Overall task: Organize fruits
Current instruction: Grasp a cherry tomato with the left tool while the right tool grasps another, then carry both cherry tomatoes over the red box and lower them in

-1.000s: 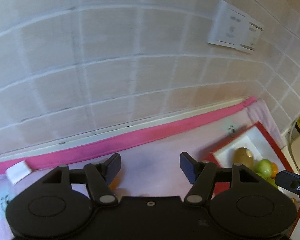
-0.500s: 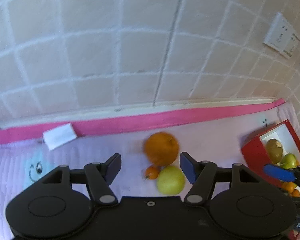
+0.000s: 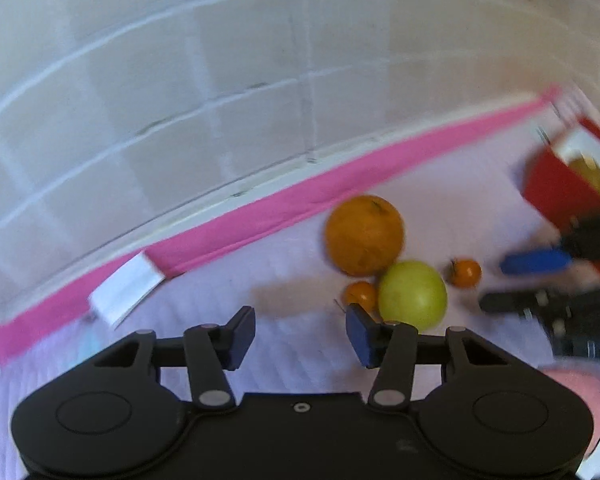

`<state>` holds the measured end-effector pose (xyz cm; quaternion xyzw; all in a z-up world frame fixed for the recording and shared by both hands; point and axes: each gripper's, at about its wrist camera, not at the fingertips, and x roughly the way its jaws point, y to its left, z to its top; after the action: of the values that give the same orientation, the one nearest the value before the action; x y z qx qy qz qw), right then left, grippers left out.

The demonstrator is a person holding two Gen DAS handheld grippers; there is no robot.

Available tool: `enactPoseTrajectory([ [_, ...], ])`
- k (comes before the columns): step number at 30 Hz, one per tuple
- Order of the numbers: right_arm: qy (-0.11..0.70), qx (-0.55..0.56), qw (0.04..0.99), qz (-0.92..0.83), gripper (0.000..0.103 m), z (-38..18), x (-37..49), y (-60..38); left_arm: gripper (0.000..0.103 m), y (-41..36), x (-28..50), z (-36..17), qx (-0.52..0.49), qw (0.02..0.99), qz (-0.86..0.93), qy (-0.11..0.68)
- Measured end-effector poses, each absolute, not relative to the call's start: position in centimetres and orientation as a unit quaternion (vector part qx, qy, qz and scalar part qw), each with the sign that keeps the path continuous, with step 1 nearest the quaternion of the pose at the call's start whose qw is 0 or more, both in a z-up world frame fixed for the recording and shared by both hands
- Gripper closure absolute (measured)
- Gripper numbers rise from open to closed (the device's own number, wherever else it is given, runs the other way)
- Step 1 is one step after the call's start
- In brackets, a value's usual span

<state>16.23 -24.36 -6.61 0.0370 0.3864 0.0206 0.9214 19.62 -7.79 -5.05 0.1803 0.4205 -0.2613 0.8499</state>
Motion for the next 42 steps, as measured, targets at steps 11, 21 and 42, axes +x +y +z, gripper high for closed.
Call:
enactPoseTrajectory([
  [11,0.390,0.030,0.920,0.035,0.072,-7.5,17.5,-24.9,0.066,-10.2,19.4,-7.5,0.267,0.810,-0.348,0.390],
  [21,0.384,0.044,0.921,0.050,0.077,-8.1,18.0,-25.6,0.073,-11.4,20.0,-7.9,0.260,0.808,-0.382,0.366],
  [42,0.349,0.122,0.929,0.026,0.078,-5.8,14.7,-27.0,0.079,-9.3,18.8,-5.8,0.205,0.834,-0.329,0.393],
])
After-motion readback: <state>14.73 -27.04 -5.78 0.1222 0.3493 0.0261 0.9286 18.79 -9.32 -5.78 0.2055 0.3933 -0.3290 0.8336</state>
